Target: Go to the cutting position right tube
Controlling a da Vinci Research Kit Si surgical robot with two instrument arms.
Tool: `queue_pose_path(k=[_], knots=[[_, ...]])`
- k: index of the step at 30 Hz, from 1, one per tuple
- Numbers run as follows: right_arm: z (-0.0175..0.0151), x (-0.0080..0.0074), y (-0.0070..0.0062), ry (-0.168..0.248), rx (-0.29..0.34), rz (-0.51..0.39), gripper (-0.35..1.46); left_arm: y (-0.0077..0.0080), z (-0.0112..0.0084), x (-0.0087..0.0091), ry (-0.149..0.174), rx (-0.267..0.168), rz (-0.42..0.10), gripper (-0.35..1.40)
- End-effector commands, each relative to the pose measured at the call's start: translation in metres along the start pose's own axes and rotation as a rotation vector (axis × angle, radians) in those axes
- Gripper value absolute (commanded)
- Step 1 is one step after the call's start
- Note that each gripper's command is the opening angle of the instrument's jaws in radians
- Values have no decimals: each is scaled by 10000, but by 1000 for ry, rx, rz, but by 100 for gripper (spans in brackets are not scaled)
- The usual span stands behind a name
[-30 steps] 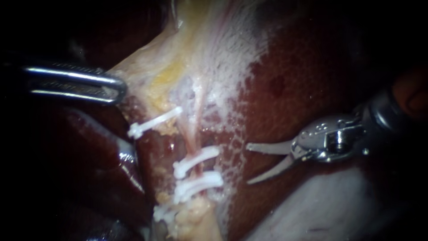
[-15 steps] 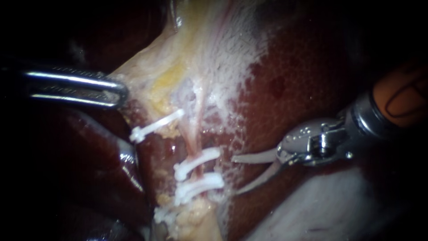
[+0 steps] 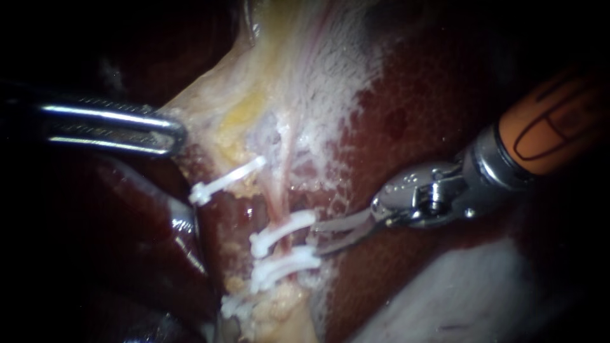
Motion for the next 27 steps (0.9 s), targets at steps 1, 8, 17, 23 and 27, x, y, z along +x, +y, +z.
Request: queue_pose_path(k=[1, 8, 17, 23, 27], knots=[[1, 1, 0, 0, 1, -1, 21, 0, 0, 0, 0, -1, 0, -35], [13, 2, 4, -5, 3, -4, 21, -1, 1, 0, 0, -2, 0, -35], [30, 8, 6, -11, 19, -4, 21, -2, 3, 0, 1, 1, 0, -35], [36, 13, 7, -1, 30, -10, 21, -4, 4, 0, 0, 0, 0, -35], [39, 15, 7, 6, 33, -11, 21, -5, 5, -1, 1, 2, 0, -35]])
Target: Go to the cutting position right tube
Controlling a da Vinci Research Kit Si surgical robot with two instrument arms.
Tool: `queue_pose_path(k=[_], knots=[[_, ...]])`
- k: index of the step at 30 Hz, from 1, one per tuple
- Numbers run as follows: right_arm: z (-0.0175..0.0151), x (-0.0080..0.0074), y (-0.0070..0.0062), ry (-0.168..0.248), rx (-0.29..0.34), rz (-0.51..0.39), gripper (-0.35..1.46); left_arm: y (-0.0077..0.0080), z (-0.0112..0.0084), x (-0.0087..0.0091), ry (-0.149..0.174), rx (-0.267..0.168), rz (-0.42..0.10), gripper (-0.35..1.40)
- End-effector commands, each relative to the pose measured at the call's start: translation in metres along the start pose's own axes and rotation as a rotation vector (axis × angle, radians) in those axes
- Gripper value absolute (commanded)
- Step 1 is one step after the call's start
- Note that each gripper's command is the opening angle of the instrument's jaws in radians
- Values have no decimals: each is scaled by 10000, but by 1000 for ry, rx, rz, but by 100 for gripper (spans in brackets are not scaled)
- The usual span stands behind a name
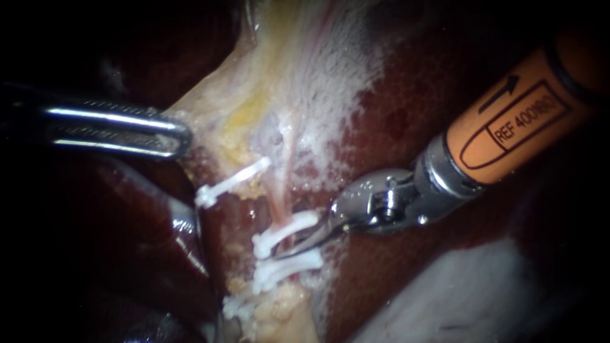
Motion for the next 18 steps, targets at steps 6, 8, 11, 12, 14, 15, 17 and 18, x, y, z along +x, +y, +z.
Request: queue_pose_path(k=[6, 8, 11, 12, 14, 15, 17, 18], knots=[[2, 0, 0, 1, 0, -2, 21, 0, 0, 0, 0, 0, 0, -35], [3, 0, 0, 0, -1, -2, 21, 0, 0, 0, 0, 0, 0, -35], [3, -1, 0, 0, -1, -3, 21, 0, 0, 0, 0, 0, 1, -35], [3, -1, 0, 0, 0, -3, 21, 0, 0, 1, 0, 0, 1, -35], [3, -1, 0, 0, 0, -4, 21, 0, 0, 1, 0, 1, 1, -35], [3, -1, 0, 0, 0, -4, 21, 0, 0, 1, 0, 1, 1, -35], [4, -1, 0, 0, 0, -4, 23, 0, 0, 1, 0, 1, 1, -35], [4, -1, 0, -1, 0, -4, 23, 0, 0, 1, 0, 1, 1, -35]])
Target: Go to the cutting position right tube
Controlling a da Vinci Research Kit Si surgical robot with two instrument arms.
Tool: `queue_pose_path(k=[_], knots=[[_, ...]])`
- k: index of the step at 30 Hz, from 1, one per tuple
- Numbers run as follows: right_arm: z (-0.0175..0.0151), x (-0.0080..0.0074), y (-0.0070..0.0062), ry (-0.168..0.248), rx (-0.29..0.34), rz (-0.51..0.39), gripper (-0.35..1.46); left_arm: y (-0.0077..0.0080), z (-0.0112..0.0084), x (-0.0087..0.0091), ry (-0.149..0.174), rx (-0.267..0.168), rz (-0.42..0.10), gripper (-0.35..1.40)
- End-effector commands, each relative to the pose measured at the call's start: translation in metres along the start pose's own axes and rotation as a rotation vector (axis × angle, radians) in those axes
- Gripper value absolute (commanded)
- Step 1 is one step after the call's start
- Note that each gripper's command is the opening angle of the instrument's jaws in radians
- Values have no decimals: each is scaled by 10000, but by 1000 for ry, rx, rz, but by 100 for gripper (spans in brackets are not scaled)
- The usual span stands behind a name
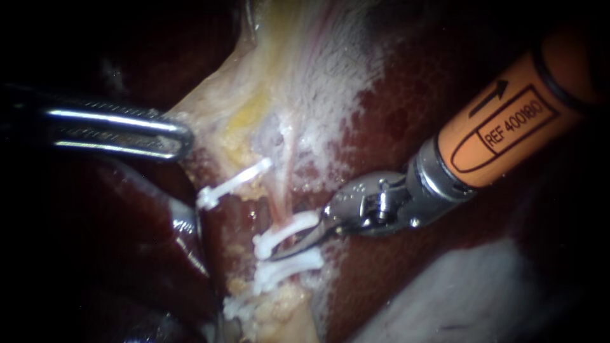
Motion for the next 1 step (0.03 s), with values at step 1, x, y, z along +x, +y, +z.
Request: queue_pose_path(k=[1], knots=[[0, 0, 0, 0, 0, -1, 23, 0, 0, 0, 0, 0, 0, -35]])
